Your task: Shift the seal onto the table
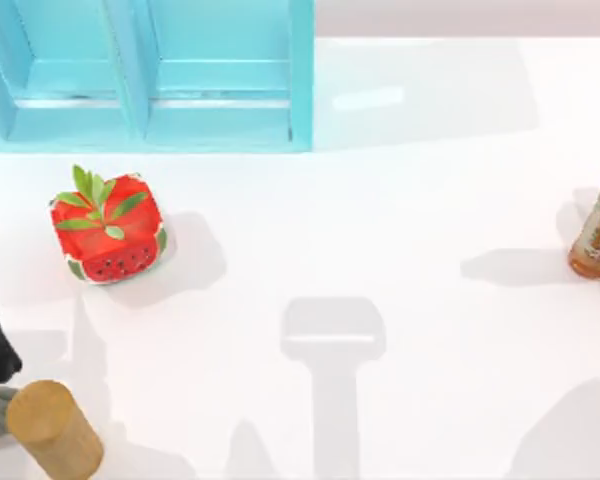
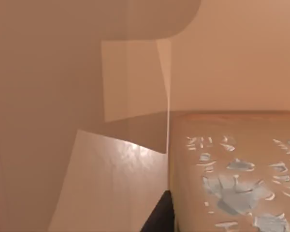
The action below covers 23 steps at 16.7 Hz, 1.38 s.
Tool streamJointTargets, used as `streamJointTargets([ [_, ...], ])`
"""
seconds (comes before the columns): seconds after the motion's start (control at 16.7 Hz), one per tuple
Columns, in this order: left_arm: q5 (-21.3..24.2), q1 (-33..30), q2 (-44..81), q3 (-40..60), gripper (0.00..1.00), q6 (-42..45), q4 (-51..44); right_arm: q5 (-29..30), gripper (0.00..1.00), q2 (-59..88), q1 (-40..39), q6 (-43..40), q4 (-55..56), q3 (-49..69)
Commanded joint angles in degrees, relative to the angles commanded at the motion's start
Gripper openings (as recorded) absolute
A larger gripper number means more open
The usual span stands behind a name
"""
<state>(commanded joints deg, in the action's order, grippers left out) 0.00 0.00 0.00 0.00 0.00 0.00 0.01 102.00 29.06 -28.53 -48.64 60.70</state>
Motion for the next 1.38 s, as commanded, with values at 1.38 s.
streamJointTargets([
  [1.38, 0.0, 0.0, 0.0, 0.0, 1.00, 0.0, 0.0, 0.8, 0.00, -11.5, -26.0, 28.6, -30.0, 19.3],
])
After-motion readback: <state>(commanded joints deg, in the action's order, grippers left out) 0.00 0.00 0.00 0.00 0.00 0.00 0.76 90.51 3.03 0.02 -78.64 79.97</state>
